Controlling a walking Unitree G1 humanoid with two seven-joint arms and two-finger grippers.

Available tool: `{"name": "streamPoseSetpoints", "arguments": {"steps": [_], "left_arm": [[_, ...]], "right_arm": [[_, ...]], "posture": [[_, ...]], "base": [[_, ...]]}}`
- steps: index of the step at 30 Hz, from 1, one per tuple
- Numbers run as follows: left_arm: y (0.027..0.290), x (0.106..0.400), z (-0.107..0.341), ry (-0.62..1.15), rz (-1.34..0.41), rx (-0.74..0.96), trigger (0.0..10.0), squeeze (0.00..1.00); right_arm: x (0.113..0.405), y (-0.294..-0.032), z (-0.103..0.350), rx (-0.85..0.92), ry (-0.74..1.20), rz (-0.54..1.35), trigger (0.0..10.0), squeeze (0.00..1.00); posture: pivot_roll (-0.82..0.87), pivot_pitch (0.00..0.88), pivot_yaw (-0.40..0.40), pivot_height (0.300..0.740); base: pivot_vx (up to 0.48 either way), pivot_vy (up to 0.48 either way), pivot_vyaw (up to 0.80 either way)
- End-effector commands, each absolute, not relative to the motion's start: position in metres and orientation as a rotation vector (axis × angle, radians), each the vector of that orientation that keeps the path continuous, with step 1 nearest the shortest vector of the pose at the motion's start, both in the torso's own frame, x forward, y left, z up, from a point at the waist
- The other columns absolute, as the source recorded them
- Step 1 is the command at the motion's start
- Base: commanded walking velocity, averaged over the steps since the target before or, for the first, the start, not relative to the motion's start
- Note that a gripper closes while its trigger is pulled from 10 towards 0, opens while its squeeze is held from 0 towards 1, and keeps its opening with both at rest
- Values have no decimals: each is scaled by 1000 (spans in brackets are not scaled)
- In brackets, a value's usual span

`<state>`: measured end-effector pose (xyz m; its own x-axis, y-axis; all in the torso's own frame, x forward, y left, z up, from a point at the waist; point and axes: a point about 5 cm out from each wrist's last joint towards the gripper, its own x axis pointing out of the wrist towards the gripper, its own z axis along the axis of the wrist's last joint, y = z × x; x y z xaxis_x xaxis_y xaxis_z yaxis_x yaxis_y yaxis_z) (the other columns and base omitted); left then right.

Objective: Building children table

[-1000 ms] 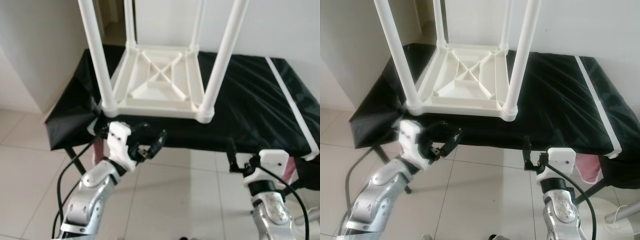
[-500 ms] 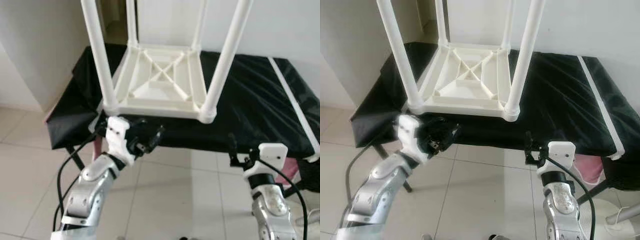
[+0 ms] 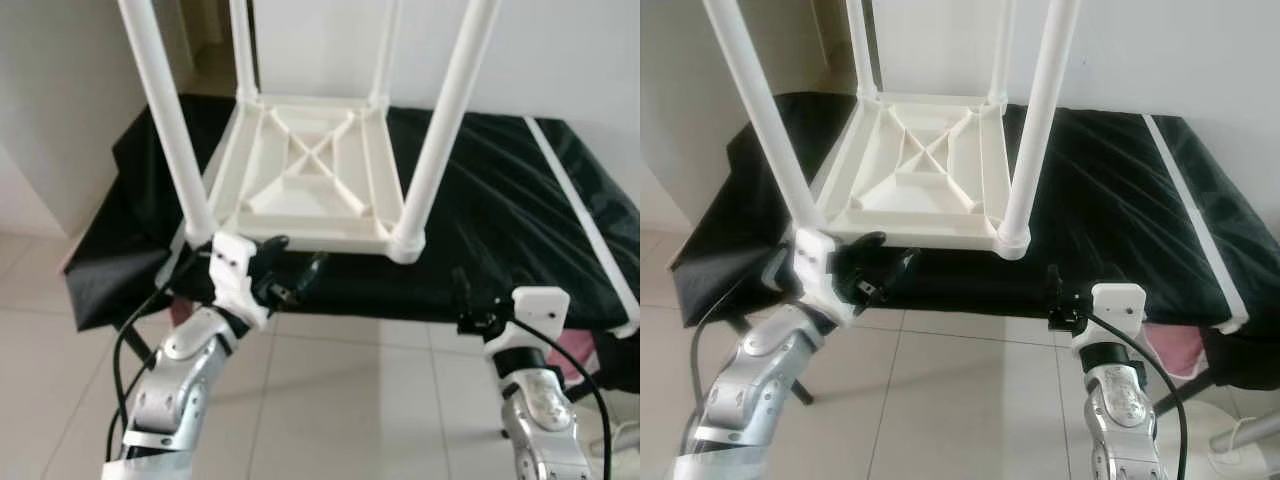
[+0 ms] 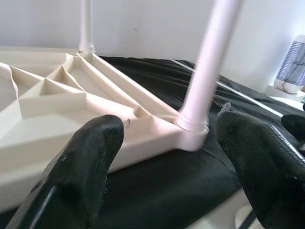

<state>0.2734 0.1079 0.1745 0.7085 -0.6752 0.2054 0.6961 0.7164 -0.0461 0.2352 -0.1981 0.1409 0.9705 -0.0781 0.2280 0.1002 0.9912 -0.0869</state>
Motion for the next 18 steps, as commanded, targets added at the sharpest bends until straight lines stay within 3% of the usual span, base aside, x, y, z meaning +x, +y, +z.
{"name": "streamPoseSetpoints", "arguments": {"steps": [1, 18], "left_arm": [[110, 273, 173, -180, -726, -130, 10000, 0], [108, 269, 173, -197, -741, -132, 10000, 0]], "right_arm": [[234, -198, 141, -102, -230, -82, 10000, 0], [230, -200, 139, -114, -227, -75, 10000, 0]], "posture": [[-43, 39, -16, 740], [-45, 39, -17, 740]], "base": [[0, 0, 0], [0, 0, 0]]}}
